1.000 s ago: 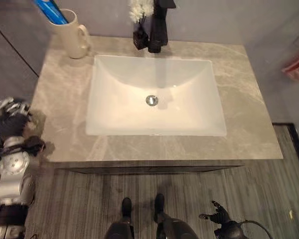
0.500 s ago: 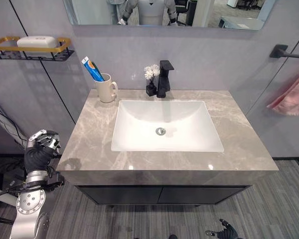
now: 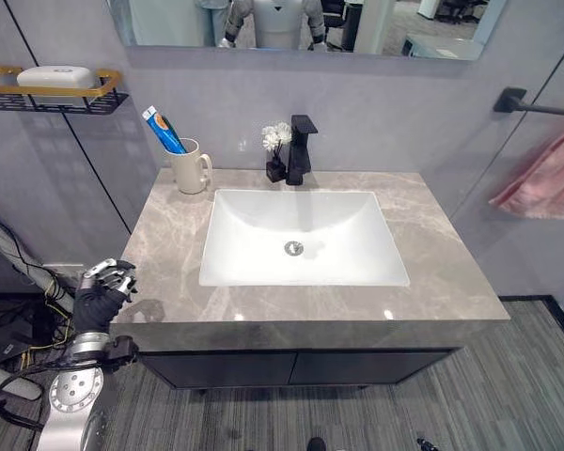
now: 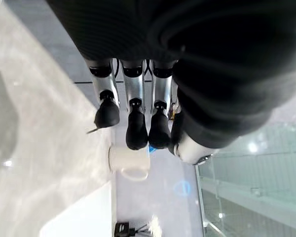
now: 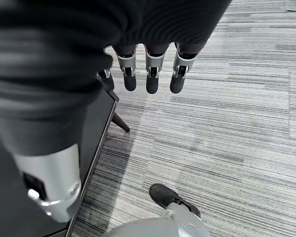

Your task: Put brush and paste in cup on sink, flatten towel.

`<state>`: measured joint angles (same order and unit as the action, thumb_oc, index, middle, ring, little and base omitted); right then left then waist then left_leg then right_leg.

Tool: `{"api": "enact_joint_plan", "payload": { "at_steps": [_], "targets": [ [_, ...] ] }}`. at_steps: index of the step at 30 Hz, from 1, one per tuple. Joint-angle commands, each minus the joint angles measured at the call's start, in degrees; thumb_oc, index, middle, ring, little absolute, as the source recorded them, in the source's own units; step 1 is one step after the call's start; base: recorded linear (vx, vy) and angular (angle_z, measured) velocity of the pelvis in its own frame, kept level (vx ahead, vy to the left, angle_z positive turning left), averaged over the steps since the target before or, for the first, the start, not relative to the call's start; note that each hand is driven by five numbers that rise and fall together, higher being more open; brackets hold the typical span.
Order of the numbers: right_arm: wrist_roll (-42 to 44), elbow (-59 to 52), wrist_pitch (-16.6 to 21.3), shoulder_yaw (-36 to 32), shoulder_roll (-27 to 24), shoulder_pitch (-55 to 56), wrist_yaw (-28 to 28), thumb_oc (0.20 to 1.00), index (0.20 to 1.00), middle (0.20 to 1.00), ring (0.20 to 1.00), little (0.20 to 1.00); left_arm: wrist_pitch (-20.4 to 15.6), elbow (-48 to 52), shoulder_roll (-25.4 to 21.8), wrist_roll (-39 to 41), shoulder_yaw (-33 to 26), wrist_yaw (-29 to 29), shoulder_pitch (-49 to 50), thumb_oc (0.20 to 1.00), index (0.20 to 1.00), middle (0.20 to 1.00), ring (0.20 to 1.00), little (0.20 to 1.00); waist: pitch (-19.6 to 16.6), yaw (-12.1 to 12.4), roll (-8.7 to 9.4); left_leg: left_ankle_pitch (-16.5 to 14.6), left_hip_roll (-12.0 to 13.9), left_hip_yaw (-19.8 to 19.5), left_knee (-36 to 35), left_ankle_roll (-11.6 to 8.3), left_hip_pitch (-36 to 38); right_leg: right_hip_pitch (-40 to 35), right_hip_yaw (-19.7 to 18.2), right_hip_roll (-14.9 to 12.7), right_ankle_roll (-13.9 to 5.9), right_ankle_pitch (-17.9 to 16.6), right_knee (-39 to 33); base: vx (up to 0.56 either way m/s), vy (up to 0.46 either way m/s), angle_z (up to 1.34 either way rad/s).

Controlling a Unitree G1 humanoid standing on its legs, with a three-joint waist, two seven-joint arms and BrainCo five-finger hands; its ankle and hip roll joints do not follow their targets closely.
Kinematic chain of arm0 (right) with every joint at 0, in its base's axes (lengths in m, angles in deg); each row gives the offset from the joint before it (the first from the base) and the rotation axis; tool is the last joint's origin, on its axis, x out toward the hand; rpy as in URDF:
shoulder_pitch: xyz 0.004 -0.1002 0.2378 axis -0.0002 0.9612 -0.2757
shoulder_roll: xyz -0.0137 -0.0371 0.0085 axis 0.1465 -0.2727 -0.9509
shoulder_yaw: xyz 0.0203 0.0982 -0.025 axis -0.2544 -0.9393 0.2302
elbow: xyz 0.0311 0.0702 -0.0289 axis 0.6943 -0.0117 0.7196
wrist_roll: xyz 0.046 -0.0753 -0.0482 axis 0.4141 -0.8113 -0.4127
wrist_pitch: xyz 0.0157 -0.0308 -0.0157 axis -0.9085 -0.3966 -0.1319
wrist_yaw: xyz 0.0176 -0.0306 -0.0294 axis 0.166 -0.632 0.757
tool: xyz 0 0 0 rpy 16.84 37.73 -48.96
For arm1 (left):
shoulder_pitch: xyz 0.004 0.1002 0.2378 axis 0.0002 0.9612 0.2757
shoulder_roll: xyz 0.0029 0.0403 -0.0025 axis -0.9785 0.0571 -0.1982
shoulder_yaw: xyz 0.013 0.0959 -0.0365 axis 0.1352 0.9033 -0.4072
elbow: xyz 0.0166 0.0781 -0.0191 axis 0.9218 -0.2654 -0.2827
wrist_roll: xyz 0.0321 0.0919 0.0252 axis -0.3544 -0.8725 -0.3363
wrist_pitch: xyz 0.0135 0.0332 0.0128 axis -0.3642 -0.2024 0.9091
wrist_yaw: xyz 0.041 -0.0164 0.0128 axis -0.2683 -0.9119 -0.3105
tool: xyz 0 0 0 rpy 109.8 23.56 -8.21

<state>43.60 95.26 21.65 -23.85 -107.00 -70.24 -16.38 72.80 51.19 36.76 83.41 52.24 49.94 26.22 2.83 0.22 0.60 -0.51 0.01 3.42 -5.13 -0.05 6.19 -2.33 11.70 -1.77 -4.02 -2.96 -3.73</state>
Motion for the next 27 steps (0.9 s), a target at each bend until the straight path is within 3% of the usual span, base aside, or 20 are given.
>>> {"api": "enact_joint_plan", "payload": {
  "at_steps": [1, 3, 4, 5, 6, 7, 8, 12, 16, 17, 18, 24, 25, 27],
  "targets": [
    [0.31, 1.06, 0.95, 2.06, -1.3, -3.35, -1.27, 1.0, 1.0, 1.0, 1.0, 1.0, -2.17, 2.9, -0.37, 0.24, -1.79, 0.03, -2.79, 0.2, 0.2, 0.2, 0.2, 0.2, -0.7, -0.92, 0.47, -5.49, -2.97, -1.7, 4.01, 2.27, 0.98, 5.17, -0.73, 2.15, -1.1, 1.89, 4.55, 0.13, -0.107, 0.02],
    [0.98, 1.23, 1.2, 1.96, -1.79, -3.92, -1.59, 1.0, 1.0, 1.0, 1.0, 1.0, -2.49, 2.06, 0.22, 0.32, -0.55, 0.48, -5.17, 0.2, 0.2, 0.2, 0.2, 0.2, 0.19, -1.24, 0.92, -6.16, -2.72, -1.47, 12.24, 0.78, -1.66, 3.59, -1.32, 2.52, -0.08, 2.8, 4.19, 0.1, -0.105, 0.03],
    [0.98, 1.24, 1.21, 1.94, -1.8, -3.95, -1.59, 1.0, 1.0, 1.0, 1.0, 1.0, -2.52, 2.01, 0.22, 0.31, -0.53, 0.49, -5.24, 0.2, 0.2, 0.2, 0.2, 0.2, 0.21, -1.29, 0.89, -6.47, -2.66, -1.52, 12.88, 0.74, -2.01, 3.59, -1.24, 2.56, -0.05, 2.76, 4.13, 0.05, -0.103, 0.13],
    [0.69, 1.0, 1.2, 2.19, -2.49, -4.22, -1.74, 1.0, 1.0, 1.0, 1.0, 1.0, -2.79, 1.83, 0.4, 0.9, 0.3, 0.36, -6.53, 0.2, 0.2, 0.2, 0.2, 0.2, 1.58, -0.91, 1.49, -4.32, -2.57, -1.22, 20.99, -1.22, -5.87, 2.12, -0.95, 2.27, 0.61, 3.08, 3.83, 0.04, -0.096, 0.12],
    [0.6, 1.27, 1.06, 2.06, -2.74, -4.43, -1.85, 1.0, 1.0, 1.0, 1.0, 1.0, -3.09, 1.53, 0.45, 1.09, 0.69, 0.55, -7.34, 0.2, 0.2, 0.2, 0.2, 0.2, 2.11, -0.82, 1.6, -2.99, -2.22, -1.3, 24.3, -2.16, -7.7, 1.57, -0.41, 2.23, 0.97, 3.24, 3.71, 0.04, -0.097, 0.16],
    [0.59, 1.29, 1.06, 2.01, -2.73, -4.48, -1.85, 1.0, 1.0, 1.0, 1.0, 1.0, -3.12, 1.46, 0.43, 1.09, 0.74, 0.56, -7.44, 0.2, 0.2, 0.2, 0.2, 0.2, 2.12, -0.9, 1.56, -3.13, -2.16, -1.42, 24.73, -2.22, -8.01, 1.64, -0.29, 2.29, 1.01, 3.22, 3.69, 0.04, -0.032, 0.1],
    [1.07, 1.24, 0.97, 1.28, -3.12, -4.5, -2.3, 1.0, 1.0, 1.0, 1.0, 1.0, -3.33, 1.25, 0.51, 1.71, 1.29, 0.79, -8.57, 0.2, 0.2, 0.2, 0.2, 0.2, 2.86, -1.04, 2.09, -1.33, -0.34, 0.29, 25.28, -2.65, -11.6, 0.45, 0.72, 1.28, 1.17, 3.56, 2.99, 0.06, 0.001, 0.19],
    [1.04, 2.04, 0.81, 0.81, -3.25, -4.53, -2.82, 1.0, 1.0, 1.0, 1.0, 1.0, -3.52, 1.14, -0.05, 1.21, 0.94, 1.46, -8.24, 0.2, 0.2, 0.2, 0.2, 0.2, 2.77, -0.28, 3.23, -2.39, 0.48, 0.52, 19.51, -1.44, -14.53, -0.82, 0.52, 0.09, 0.58, 4.13, 2.54, 0.11, 0.031, 0.16],
    [0.45, 3.97, 0.63, 0.64, -3.28, -4.67, -3.63, 1.0, 1.0, 1.0, 1.0, 1.0, -3.75, 1.01, -0.42, 0.53, 0.27, 2.56, -7.68, 0.2, 0.2, 0.2, 0.2, 0.2, 3.62, 1.03, 2.48, 6.77, 5.04, -3.11, 11.16, -3.78, -18.28, -2.54, -1.56, 0.37, 0.64, 5.97, 3.79, 0.18, 0.11, -0.2],
    [0.71, 4.43, 0.63, 0.29, -3.05, -4.67, -3.74, 1.0, 1.0, 1.0, 1.0, 1.0, -3.8, 0.77, -0.71, 0.27, -0.26, 3.07, -7.7, 0.2, 0.2, 0.2, 0.2, 0.2, 3.46, 1.28, 1.52, 9.19, 5.99, -4.11, 7.86, -4.75, -18.18, -3.47, -2.41, 0.75, 0.35, 6.81, 3.93, 0.24, 0.198, -0.38],
    [0.75, 4.64, 0.64, 0.08, -2.88, -4.56, -3.69, 1.0, 1.0, 1.0, 1.0, 1.0, -3.78, 0.45, -0.76, 0.12, -0.44, 3.19, -7.79, 0.2, 0.2, 0.2, 0.2, 0.2, 3.25, 1.34, 1.11, 9.92, 6.21, -4.15, 6.55, -5.03, -17.34, -3.93, -2.78, 0.77, 0.2, 7.36, 4.12, 0.18, 0.159, -0.37],
    [0.57, 6.44, 0.35, -1.3, -1.87, -4.04, -3.02, 1.0, 1.0, 1.0, 1.0, 1.0, -3.58, 0.6, -1.91, -0.79, -1.48, 2.27, -6.42, 0.2, 0.2, 0.2, 0.2, 0.2, 1.19, 1.81, 0.75, 7.3, 3.54, -5.61, 5.69, -3.27, -14.0, -5.23, -4.45, -1.54, -1.33, 9.03, 7.15, 0.21, 0.245, -0.43],
    [0.76, 6.25, 0.18, -2.02, -0.75, -3.61, -2.42, 1.0, 1.0, 1.0, 1.0, 1.0, -3.62, 1.3, -3.12, -0.81, -3.53, 2.04, -4.97, 0.2, 0.2, 0.2, 0.2, 0.2, 0.4, 1.84, 1.07, 4.31, 1.48, -4.56, 8.05, -1.7, -13.71, -5.5, -5.54, -3.71, -2.78, 8.66, 7.69, 0.19, 0.317, -0.14],
    [0.06, 5.67, 0.21, -1.57, -0.3, -3.8, -2.03, 1.0, 1.0, 1.0, 1.0, 1.0, -3.7, 1.27, -3.89, -0.94, -5.02, 2.22, -4.15, 0.2, 0.2, 0.2, 0.2, 0.2, 0.15, 2.15, 1.18, 2.63, 0.56, -3.95, 9.79, -0.95, -13.79, -5.12, -6.03, -4.85, -3.72, 8.01, 7.81, 0.14, 0.288, -0.23]
  ]
}}
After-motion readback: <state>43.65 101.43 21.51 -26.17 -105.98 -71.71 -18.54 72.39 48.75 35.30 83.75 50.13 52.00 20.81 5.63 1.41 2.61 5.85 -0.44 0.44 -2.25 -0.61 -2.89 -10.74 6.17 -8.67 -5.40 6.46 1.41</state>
